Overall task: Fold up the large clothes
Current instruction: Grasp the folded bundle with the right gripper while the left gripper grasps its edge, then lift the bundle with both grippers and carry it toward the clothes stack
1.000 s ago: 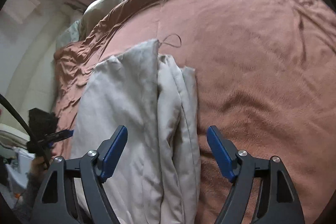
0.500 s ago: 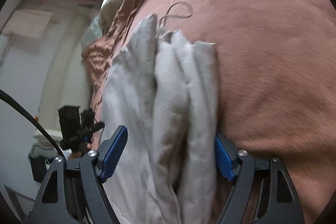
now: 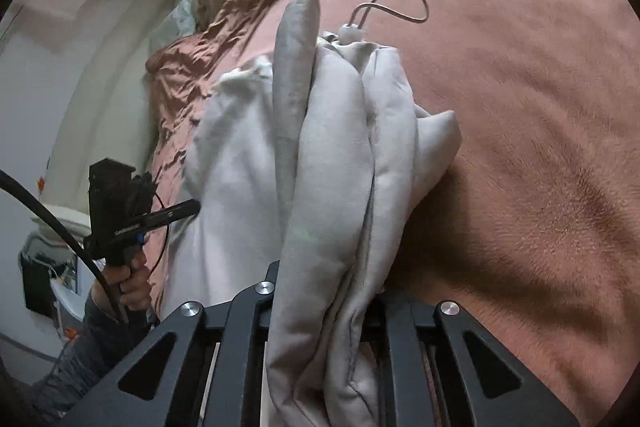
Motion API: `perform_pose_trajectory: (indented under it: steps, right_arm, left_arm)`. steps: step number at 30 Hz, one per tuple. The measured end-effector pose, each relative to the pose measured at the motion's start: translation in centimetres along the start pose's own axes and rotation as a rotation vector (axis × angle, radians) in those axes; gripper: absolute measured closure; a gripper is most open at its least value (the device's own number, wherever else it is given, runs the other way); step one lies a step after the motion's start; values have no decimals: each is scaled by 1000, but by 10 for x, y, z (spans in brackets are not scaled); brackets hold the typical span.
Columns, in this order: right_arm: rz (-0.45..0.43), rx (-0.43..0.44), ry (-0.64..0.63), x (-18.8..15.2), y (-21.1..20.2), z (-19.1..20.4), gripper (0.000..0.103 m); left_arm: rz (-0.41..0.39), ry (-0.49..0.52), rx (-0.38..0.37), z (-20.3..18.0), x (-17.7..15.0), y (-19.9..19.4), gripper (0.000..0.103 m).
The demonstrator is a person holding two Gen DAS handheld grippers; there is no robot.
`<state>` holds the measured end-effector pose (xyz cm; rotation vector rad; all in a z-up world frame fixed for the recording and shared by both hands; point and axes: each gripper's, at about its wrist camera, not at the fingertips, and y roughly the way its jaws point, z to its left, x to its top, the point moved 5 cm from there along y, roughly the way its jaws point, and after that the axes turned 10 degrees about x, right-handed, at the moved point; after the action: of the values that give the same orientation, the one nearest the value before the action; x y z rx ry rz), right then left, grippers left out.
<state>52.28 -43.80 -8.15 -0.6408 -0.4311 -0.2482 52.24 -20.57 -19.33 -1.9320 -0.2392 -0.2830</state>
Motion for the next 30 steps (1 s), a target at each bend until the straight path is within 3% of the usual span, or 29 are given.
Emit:
perform_pose_trajectory:
  steps: [4, 15, 30]
  right_arm:
    - [-24, -10, -60, -6, -5, 34, 94]
    - [-93, 6, -216, -41, -17, 145, 95]
    - [-133, 139, -392, -63, 50, 311, 95]
  left_arm:
    - [-32, -15, -50, -2, 0, -22, 89]
    - [-222, 53, -84, -7, -4, -139, 91]
    - [-466, -12, 18, 91, -16, -321, 91]
